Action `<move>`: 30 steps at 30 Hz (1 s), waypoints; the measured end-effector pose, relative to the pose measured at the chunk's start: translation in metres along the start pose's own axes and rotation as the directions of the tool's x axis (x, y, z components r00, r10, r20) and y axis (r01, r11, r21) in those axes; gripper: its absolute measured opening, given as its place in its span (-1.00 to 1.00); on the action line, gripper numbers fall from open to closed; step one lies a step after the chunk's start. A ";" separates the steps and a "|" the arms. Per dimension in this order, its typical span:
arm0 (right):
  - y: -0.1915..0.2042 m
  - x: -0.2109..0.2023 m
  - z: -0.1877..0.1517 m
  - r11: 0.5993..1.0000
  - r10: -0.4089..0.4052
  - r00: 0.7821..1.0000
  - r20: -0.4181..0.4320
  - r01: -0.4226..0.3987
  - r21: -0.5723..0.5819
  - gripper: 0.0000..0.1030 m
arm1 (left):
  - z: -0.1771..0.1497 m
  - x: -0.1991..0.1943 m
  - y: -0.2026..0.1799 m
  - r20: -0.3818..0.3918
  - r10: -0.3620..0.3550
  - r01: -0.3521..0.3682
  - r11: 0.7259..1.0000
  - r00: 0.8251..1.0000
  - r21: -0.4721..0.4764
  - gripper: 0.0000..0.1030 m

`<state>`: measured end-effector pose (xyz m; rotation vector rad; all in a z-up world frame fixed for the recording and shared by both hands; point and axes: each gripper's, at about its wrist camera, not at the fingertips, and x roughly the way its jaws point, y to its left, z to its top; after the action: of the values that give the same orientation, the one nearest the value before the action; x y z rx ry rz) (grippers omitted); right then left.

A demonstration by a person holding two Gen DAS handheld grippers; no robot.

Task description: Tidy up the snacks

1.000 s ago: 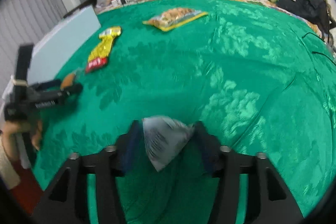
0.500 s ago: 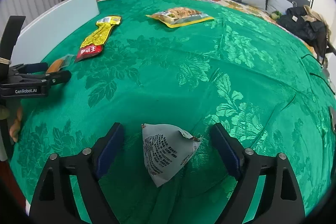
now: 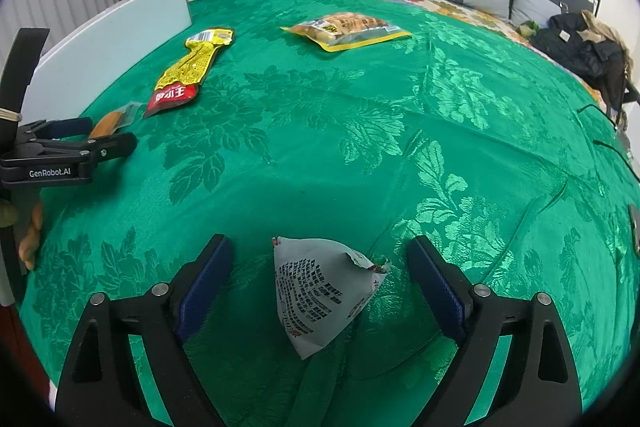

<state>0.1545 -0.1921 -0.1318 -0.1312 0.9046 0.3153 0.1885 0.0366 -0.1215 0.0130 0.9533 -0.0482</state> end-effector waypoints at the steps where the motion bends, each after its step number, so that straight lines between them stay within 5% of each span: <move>1: 0.000 0.000 0.000 1.000 0.000 1.000 0.000 0.000 0.000 0.80 | 0.000 0.000 0.000 0.000 0.000 0.000 1.000 1.000 0.000 1.00; 8: 0.000 0.000 0.000 1.000 0.003 1.000 0.001 -0.003 0.003 0.81 | 0.000 0.000 0.000 0.000 0.000 0.000 1.000 1.000 0.000 1.00; 10: -0.007 -0.005 0.000 0.997 0.067 0.997 0.025 -0.068 0.045 0.79 | 0.000 0.000 0.000 0.000 0.000 0.000 1.000 1.000 0.000 1.00; 12: -0.030 -0.013 0.001 0.954 0.229 0.969 0.088 -0.242 0.179 0.78 | 0.000 0.000 0.000 0.000 0.000 0.000 1.000 1.000 0.000 1.00; 15: -0.067 -0.018 -0.004 0.847 0.343 0.924 0.169 -0.382 0.370 0.78 | 0.000 0.000 0.000 0.000 0.000 0.000 1.000 1.000 0.000 1.00; 18: -0.083 -0.019 -0.006 0.819 0.354 0.919 0.176 -0.395 0.415 0.78 | 0.000 0.000 0.000 0.000 0.000 0.000 1.000 1.000 0.000 1.00; 23: -0.066 -0.024 0.002 0.873 0.343 0.927 0.149 -0.374 0.312 0.80 | 0.000 0.000 0.000 0.000 0.000 0.000 1.000 1.000 0.000 1.00; 30: -0.017 -0.010 0.002 0.975 0.210 0.978 0.015 -0.211 0.064 0.77 | 0.000 0.000 0.000 0.000 0.000 0.000 1.000 1.000 0.000 1.00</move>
<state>0.1554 -0.2096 -0.1228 0.0272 0.9214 0.4825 0.1880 0.0366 -0.1214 0.0132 0.9532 -0.0479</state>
